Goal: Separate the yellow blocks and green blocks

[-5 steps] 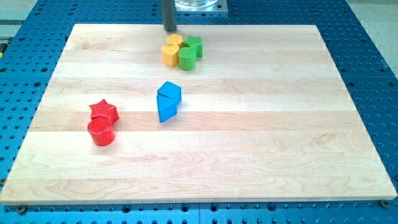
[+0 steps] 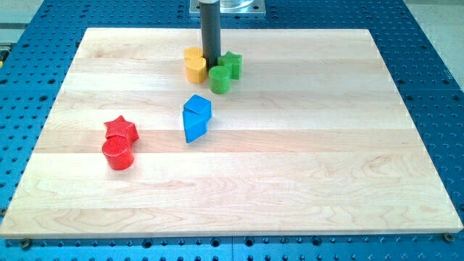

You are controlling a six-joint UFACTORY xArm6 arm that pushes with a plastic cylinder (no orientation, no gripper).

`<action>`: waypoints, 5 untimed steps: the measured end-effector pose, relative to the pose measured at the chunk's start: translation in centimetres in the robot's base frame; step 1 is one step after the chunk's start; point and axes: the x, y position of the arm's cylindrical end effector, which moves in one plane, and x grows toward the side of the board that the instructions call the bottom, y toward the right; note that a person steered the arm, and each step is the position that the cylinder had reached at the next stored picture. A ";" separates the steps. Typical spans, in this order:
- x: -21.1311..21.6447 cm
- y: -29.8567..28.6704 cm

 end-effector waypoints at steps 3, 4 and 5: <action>4.4 0.3; 4.5 -0.5; 3.1 -0.7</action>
